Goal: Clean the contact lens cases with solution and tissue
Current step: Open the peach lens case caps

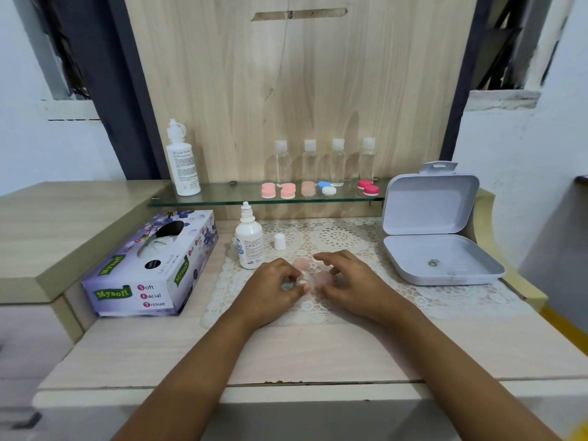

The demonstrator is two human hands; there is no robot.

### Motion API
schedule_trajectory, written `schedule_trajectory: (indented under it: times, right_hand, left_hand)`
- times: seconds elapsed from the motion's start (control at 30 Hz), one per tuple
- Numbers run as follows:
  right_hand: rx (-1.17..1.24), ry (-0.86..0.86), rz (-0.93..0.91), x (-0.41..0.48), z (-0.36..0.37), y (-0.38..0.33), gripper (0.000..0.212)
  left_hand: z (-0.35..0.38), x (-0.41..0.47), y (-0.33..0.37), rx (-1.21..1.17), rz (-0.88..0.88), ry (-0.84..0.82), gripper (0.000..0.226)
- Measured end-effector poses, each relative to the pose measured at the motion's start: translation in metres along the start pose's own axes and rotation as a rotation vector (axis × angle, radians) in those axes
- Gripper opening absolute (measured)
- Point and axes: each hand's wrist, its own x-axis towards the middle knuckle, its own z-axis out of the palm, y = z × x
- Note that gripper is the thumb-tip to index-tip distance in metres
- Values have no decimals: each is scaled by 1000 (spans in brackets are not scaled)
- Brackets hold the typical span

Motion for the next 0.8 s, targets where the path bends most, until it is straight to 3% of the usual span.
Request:
schedule_trajectory:
  times: [0.2, 0.4, 0.67, 0.8]
  right_hand:
    - [-28, -33, 40, 4, -5, 0, 47]
    - [-13, -50, 36, 1, -4, 2, 55]
    - [133, -67, 61, 4, -12, 4, 22]
    - [201, 33, 121, 9, -21, 1, 13]
  left_hand:
    - [0, 0, 0, -4, 0, -2, 19]
    - [-1, 0, 1, 1, 11, -3, 16]
    - [-1, -1, 1, -2, 16, -6, 19]
    - [-1, -1, 1, -12, 16, -6, 18]
